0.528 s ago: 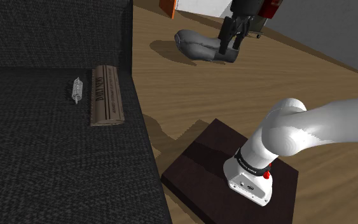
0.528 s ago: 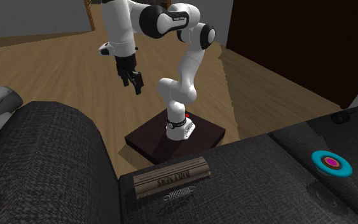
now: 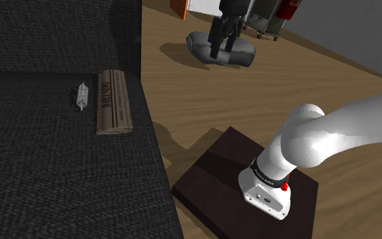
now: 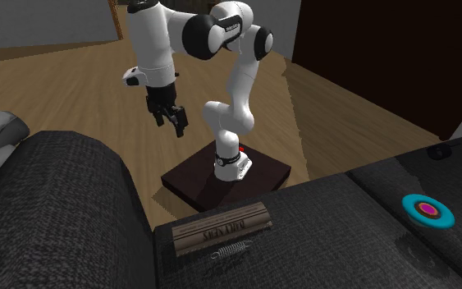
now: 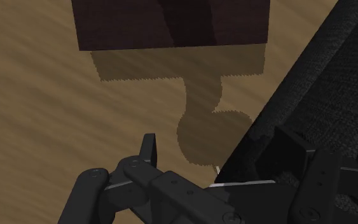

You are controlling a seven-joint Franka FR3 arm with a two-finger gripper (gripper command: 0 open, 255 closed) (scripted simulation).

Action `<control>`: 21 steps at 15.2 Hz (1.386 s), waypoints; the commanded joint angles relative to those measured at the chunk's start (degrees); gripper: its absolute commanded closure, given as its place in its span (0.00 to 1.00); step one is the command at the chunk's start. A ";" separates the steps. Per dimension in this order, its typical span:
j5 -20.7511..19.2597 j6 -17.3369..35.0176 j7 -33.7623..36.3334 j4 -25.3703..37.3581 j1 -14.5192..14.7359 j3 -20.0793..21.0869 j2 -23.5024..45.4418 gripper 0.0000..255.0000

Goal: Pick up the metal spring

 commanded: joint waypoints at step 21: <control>0.26 10.38 3.16 26.09 10.71 15.77 34.78 0.00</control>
